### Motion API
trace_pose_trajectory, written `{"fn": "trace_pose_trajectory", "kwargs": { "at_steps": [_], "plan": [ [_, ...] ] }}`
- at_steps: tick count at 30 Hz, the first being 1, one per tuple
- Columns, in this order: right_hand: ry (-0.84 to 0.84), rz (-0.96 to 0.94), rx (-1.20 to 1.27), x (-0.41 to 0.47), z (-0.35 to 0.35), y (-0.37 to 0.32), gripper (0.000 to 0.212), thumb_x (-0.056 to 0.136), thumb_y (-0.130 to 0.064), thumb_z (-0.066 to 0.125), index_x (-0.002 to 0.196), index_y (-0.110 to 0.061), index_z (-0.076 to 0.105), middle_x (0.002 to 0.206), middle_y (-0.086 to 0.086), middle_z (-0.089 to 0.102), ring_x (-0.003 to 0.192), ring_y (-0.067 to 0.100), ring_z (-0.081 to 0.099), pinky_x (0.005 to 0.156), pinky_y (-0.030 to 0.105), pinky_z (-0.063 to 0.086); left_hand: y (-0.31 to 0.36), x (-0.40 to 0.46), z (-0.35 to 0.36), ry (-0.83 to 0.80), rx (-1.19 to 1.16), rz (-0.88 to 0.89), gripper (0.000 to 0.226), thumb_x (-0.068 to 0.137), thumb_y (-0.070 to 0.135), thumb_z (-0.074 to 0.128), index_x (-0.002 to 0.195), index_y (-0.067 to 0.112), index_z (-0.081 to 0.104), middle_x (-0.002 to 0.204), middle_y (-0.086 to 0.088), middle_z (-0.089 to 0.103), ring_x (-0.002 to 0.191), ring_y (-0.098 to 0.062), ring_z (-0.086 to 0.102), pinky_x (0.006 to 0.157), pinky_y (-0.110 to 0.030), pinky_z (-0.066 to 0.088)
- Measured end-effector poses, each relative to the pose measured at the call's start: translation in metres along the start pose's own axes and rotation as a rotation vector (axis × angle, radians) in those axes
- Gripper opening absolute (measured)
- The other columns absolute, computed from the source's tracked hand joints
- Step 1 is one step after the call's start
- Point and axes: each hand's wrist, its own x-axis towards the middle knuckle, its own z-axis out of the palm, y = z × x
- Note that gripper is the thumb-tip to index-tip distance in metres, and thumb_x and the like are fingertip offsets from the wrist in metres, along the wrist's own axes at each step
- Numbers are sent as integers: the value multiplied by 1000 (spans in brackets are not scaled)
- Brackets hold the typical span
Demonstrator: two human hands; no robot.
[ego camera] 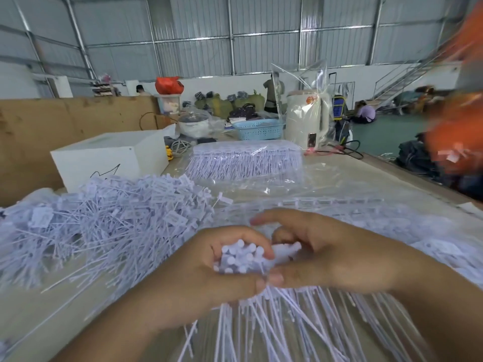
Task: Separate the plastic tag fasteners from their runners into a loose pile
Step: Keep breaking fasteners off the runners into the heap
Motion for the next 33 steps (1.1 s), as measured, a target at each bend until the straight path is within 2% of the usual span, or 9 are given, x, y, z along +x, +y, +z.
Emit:
{"fn": "trace_pose_trajectory", "kwargs": {
  "at_steps": [2, 5, 12, 15, 17, 20, 24, 28, 33],
  "plan": [
    [-40, 18, -8, -2, -6, 0, 21, 80, -38, 72, 92, -22, 67, 74, -9, 59, 65, 8, 57, 66, 29, 43, -1, 0, -3, 19, -16, -11, 20, 67, 24, 80, 83, 34, 73, 68, 17, 62, 58, -2, 57, 53, -20, 49],
    [-39, 8, -50, -2, -7, 0, 28, 87, -34, 68, 64, -25, 56, 57, -13, 39, 53, 5, 39, 56, 22, 33, -1, -1, -3, 7, -36, -14, 22, 64, 34, 79, 84, 32, 73, 69, 14, 63, 58, -7, 57, 54, -23, 51],
    [287, -105, 135, 7, 16, -5, 35, 82, -41, 63, 56, -25, 47, 53, -10, 29, 47, 9, 28, 46, 21, 25, -1, 5, 9, 397, -74, 140, 17, 64, 17, 78, 75, 28, 71, 61, 9, 60, 50, -6, 54, 47, -23, 48],
    [600, -163, 271, 11, 24, -10, 36, 84, -43, 60, 59, -21, 46, 48, -12, 29, 43, 8, 28, 41, 16, 26, 1, 5, 13, 494, -107, 160, 25, 61, 16, 86, 75, 31, 72, 62, 10, 63, 48, -8, 56, 47, -28, 51],
    [772, -180, 291, 8, 14, -10, 45, 85, -47, 61, 65, -11, 42, 49, 4, 28, 43, 17, 29, 37, 22, 27, 0, 4, 13, 533, -128, 145, 24, 61, 18, 86, 77, 31, 72, 63, 11, 64, 47, -10, 56, 48, -30, 52],
    [608, -213, 287, 1, -1, -5, 31, 82, -38, 68, 80, -14, 49, 53, 5, 36, 50, 27, 26, 44, 44, 24, 0, 4, 13, 509, -126, 145, 19, 63, 18, 76, 78, 30, 74, 62, 12, 62, 47, -7, 54, 47, -27, 50],
    [174, -173, 257, 3, 9, -2, 45, 79, -29, 73, 116, -30, 47, 70, -3, 59, 57, 15, 53, 54, 30, 42, 1, 3, 14, 347, -98, 100, 24, 57, 22, 82, 77, 31, 73, 61, 10, 62, 49, -4, 55, 47, -23, 49],
    [125, -112, 231, 6, 16, 0, 51, 79, -35, 72, 122, -41, 45, 98, 11, 69, 94, 33, 69, 93, 56, 50, -1, 1, 8, 226, -101, 98, 25, 58, 32, 78, 83, 29, 74, 71, 6, 68, 60, -6, 60, 51, -21, 49],
    [31, -69, 208, 9, 23, -1, 50, 83, -29, 72, 126, -28, 47, 113, 0, 68, 108, 18, 66, 100, 50, 48, -2, -1, -5, 30, -6, 28, 35, 65, 27, 77, 98, 37, 74, 101, 1, 74, 86, -15, 67, 74, -38, 55]
  ]
}}
